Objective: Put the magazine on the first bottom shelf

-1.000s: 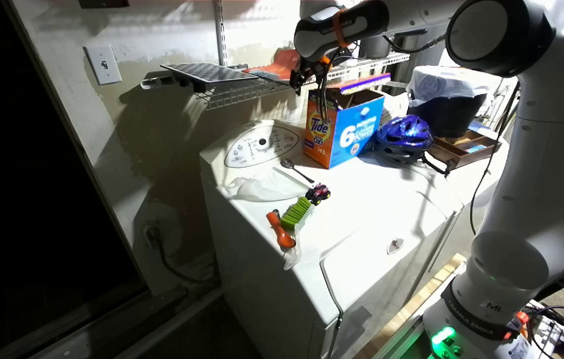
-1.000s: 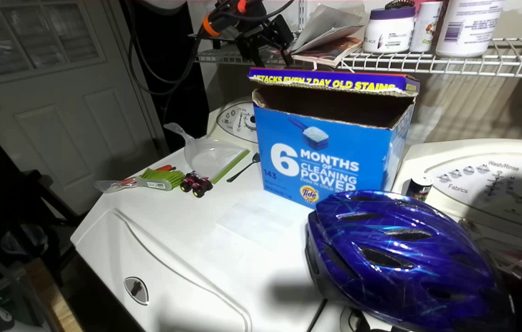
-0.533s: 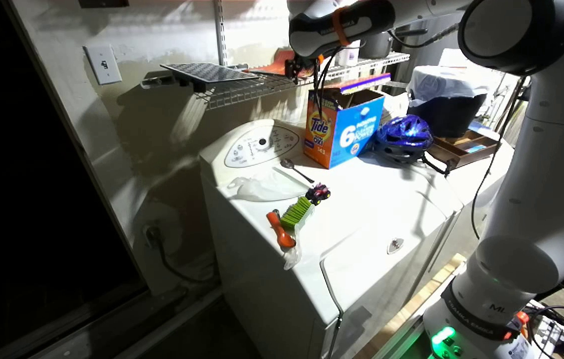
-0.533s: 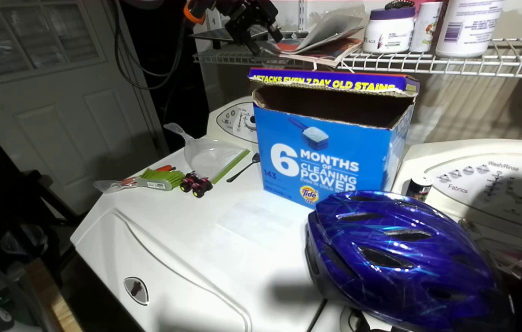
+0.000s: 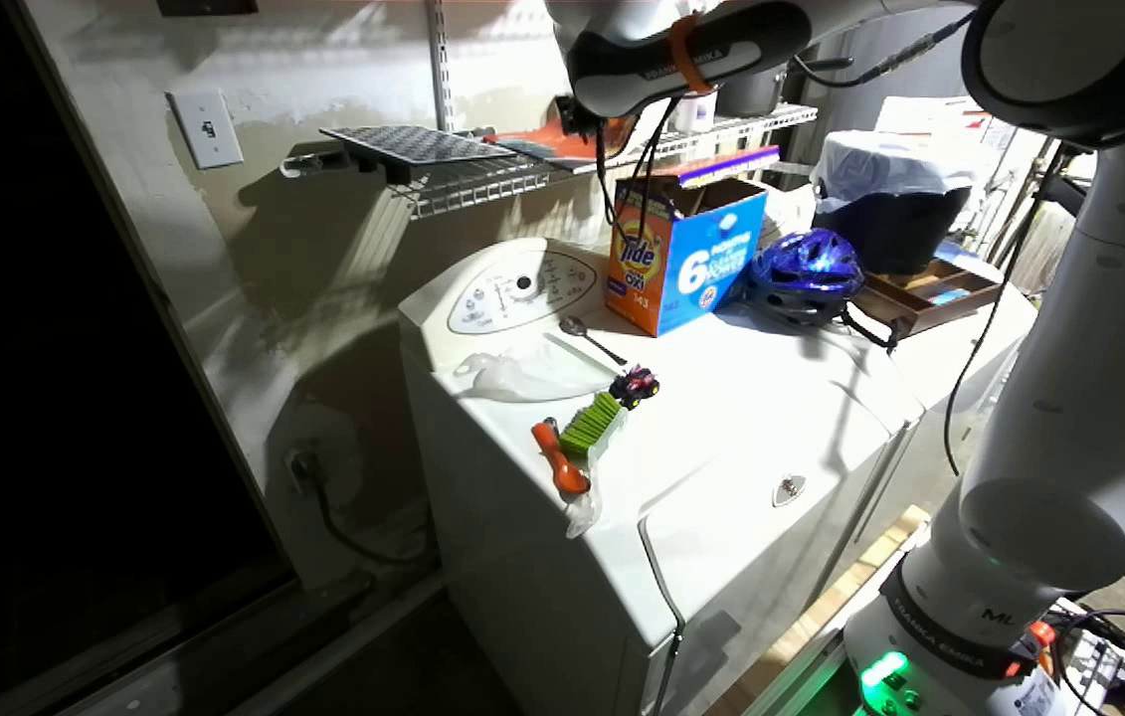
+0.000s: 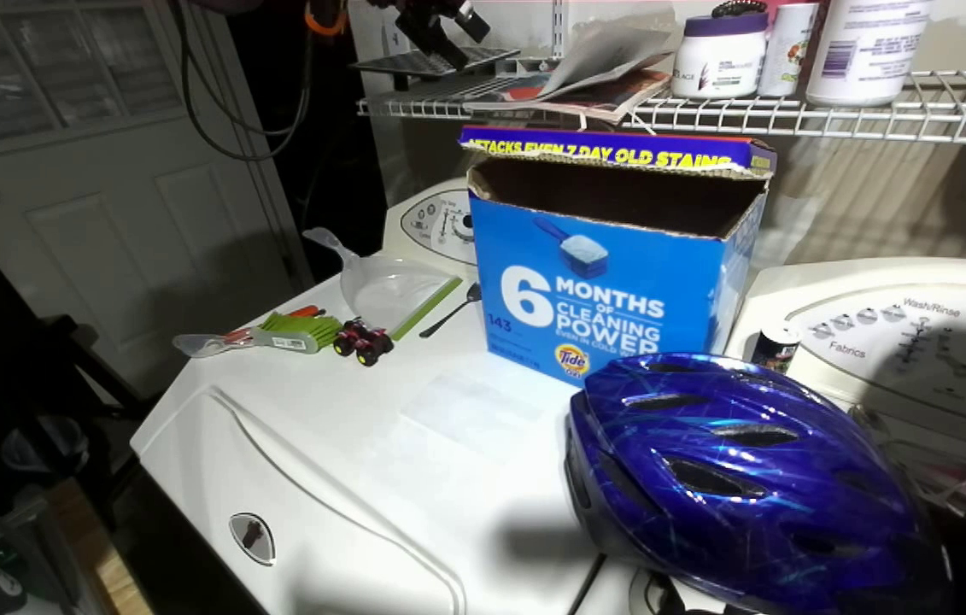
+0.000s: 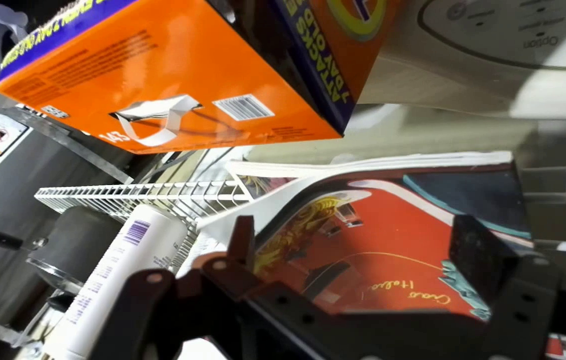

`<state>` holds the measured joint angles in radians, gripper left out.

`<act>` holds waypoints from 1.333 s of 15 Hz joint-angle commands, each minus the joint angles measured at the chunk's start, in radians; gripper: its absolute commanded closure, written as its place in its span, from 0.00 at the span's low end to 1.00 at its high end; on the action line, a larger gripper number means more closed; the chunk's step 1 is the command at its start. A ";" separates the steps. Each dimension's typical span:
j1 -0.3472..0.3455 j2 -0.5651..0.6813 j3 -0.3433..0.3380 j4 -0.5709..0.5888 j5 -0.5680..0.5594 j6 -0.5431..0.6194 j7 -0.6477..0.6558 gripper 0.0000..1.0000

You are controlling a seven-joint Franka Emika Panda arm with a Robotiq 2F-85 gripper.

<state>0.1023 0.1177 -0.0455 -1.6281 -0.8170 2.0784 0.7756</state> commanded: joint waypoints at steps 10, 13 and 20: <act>0.013 -0.163 0.123 -0.140 -0.114 -0.098 0.231 0.00; 0.012 -0.187 0.145 -0.160 -0.121 -0.118 0.261 0.00; 0.005 -0.170 0.162 -0.128 -0.081 -0.150 0.240 0.00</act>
<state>0.1112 -0.0541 0.1107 -1.7610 -0.8996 1.9335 1.0173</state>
